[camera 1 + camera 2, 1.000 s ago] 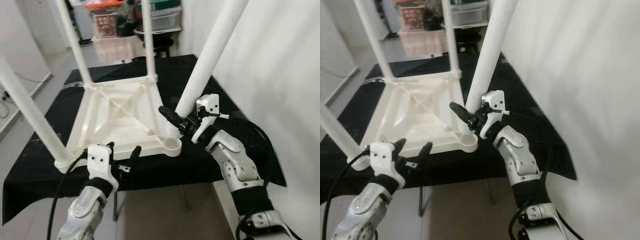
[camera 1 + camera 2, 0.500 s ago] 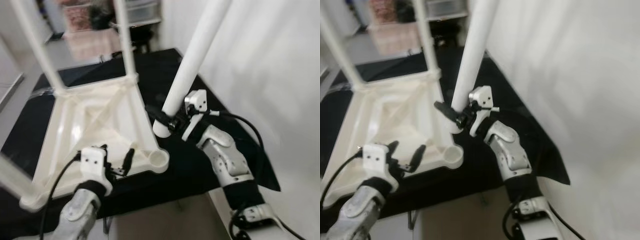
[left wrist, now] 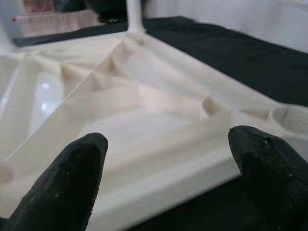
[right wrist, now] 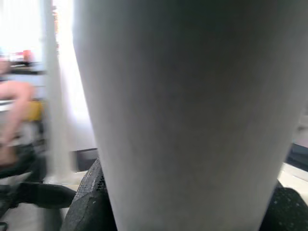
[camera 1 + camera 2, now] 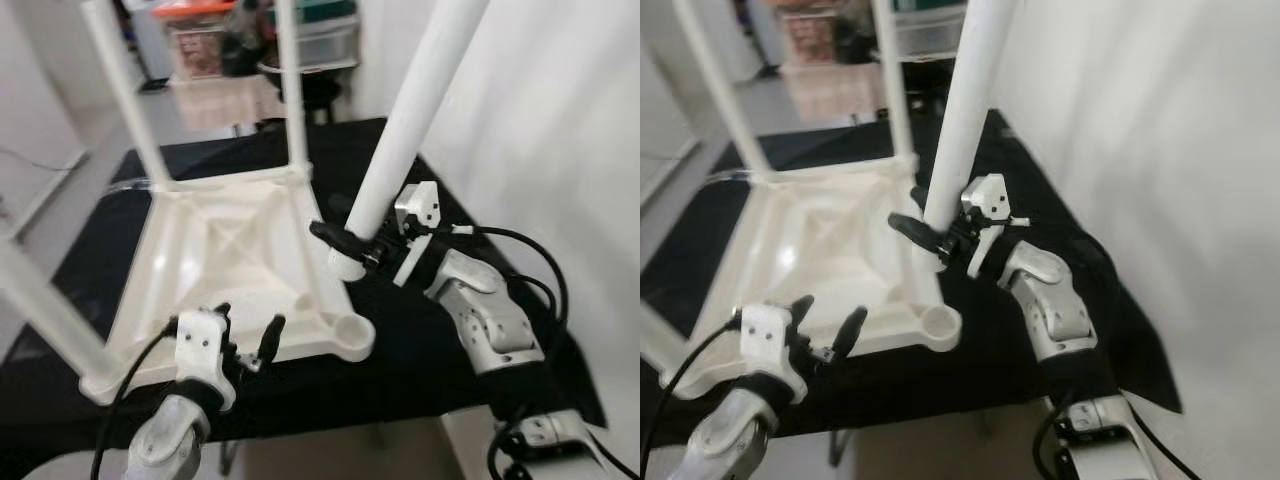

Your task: Building children table

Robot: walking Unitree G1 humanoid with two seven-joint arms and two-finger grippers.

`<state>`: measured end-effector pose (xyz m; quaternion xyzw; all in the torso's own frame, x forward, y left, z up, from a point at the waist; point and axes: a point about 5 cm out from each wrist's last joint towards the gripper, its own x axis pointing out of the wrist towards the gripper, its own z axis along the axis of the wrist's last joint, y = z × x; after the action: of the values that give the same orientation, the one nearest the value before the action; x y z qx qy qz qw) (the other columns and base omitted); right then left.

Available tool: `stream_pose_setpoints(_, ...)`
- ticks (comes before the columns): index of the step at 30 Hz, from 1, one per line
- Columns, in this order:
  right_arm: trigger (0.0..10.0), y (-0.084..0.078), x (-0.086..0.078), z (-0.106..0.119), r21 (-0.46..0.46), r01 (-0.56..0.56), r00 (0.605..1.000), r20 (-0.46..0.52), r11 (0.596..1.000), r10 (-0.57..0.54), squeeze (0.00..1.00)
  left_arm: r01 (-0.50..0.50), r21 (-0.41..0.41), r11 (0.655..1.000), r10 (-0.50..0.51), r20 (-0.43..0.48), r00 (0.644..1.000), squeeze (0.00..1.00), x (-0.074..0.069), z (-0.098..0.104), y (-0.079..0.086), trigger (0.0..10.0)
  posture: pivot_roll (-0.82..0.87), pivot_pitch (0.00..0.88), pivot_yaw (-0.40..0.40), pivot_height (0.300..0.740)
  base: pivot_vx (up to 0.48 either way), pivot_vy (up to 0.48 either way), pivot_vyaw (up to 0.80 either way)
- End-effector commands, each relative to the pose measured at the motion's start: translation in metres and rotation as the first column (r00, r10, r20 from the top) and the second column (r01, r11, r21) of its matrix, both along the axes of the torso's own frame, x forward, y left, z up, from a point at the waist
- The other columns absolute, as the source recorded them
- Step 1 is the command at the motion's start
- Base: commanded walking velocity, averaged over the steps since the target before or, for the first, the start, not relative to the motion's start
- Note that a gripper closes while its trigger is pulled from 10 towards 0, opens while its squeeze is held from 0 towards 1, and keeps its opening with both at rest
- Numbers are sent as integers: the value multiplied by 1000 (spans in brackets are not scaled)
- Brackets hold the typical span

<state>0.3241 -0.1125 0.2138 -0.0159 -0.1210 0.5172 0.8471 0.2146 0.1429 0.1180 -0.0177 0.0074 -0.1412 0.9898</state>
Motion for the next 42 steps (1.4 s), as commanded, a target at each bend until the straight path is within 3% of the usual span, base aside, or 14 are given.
stream_pose_setpoints(1,10000,3,-6,-4,-18,-80,997,-22,997,80,0,35,31,999,-35,-22,999,0,-7,-1,-4,10000,-28,5,35,740,0,0,800)
stream_pose_setpoints(2,10000,1,-8,-9,-36,-113,993,-47,993,111,0,63,41,997,-62,-42,997,0,-14,-3,-8,10000,-21,21,32,740,0,0,800)
stream_pose_setpoints(10,10000,-9,-2,-22,-75,-104,989,-115,992,95,0,139,84,987,-134,-64,989,0,-30,-3,-18,10000,3,61,32,740,0,0,500)
stream_pose_setpoints(12,10000,-16,1,-22,-71,-103,987,-133,992,93,0,167,105,980,-161,-67,985,0,-33,-1,-19,10000,7,75,34,740,0,0,0)
stream_pose_setpoints(13,10000,-33,1,-18,-80,-136,981,-148,987,123,0,213,134,968,-205,-73,976,0,-39,2,-21,10000,17,112,46,740,0,0,0)
stream_pose_setpoints(17,10000,-43,-5,-13,-87,-189,972,-159,978,173,0,224,144,964,-216,-69,974,0,-42,6,-20,10000,20,128,54,740,0,0,0)
stream_pose_setpoints(19,10000,-43,-5,-13,-87,-189,972,-159,978,173,0,224,144,964,-216,-69,974,0,-42,6,-20,10000,20,128,54,740,0,0,0)
stream_pose_setpoints(26,10000,-55,-27,-8,-114,-337,932,-178,934,315,0,275,156,949,-266,-71,961,0,-53,13,-19,10000,38,195,89,740,0,0,0)
stream_pose_setpoints(42,10000,-63,-31,-23,-282,-330,938,-206,901,279,0,291,145,946,-280,-91,956,0,-63,17,-19,10000,43,214,84,740,0,0,0)
